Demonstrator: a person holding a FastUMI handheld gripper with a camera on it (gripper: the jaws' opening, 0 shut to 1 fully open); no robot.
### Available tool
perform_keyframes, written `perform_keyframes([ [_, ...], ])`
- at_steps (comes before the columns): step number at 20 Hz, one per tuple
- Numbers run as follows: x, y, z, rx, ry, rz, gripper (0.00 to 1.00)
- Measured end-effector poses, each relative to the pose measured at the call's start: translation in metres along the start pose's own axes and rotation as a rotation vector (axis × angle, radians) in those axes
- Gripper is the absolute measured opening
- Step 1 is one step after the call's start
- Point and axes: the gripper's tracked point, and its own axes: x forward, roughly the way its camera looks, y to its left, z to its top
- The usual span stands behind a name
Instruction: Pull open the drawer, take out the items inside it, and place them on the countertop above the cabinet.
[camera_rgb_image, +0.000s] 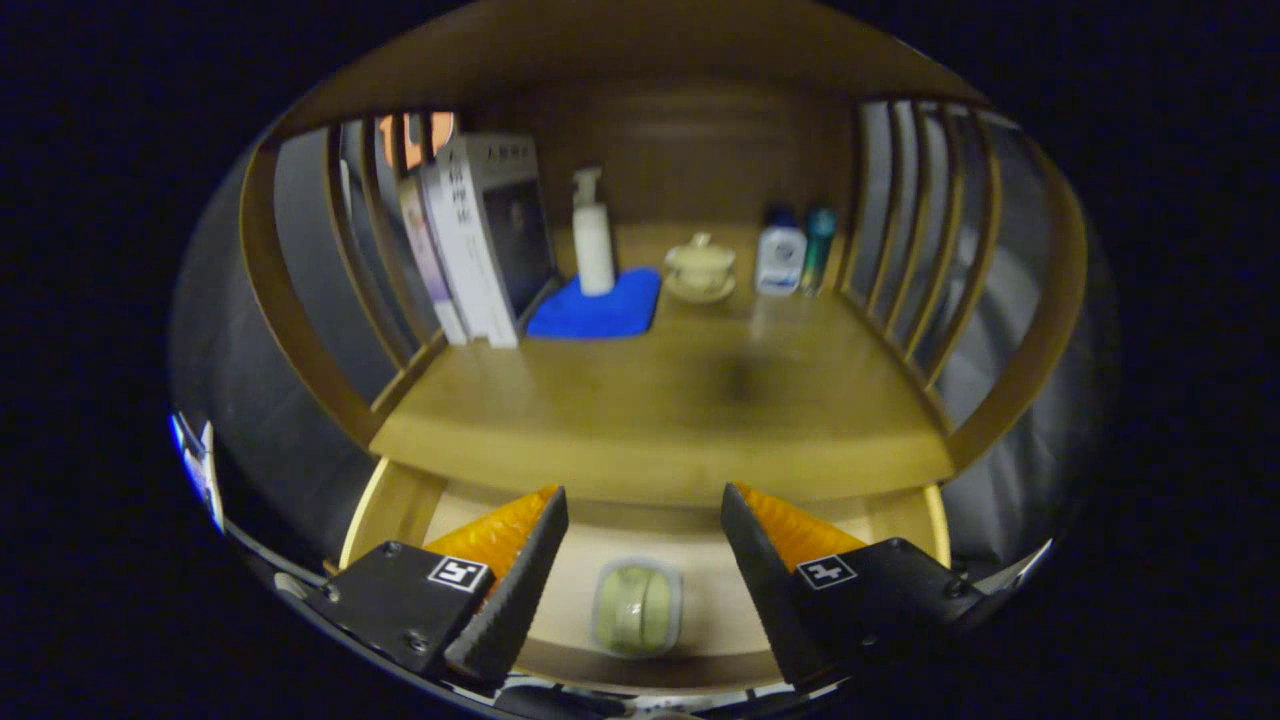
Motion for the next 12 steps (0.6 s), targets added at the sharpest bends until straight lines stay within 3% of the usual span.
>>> perform_keyframes([
  [8, 0.039, 0.013, -0.077, -0.003, 0.339, 0.002, 0.74],
  [12, 0.045, 0.011, -0.079, -0.007, 0.391, -0.030, 0.35],
])
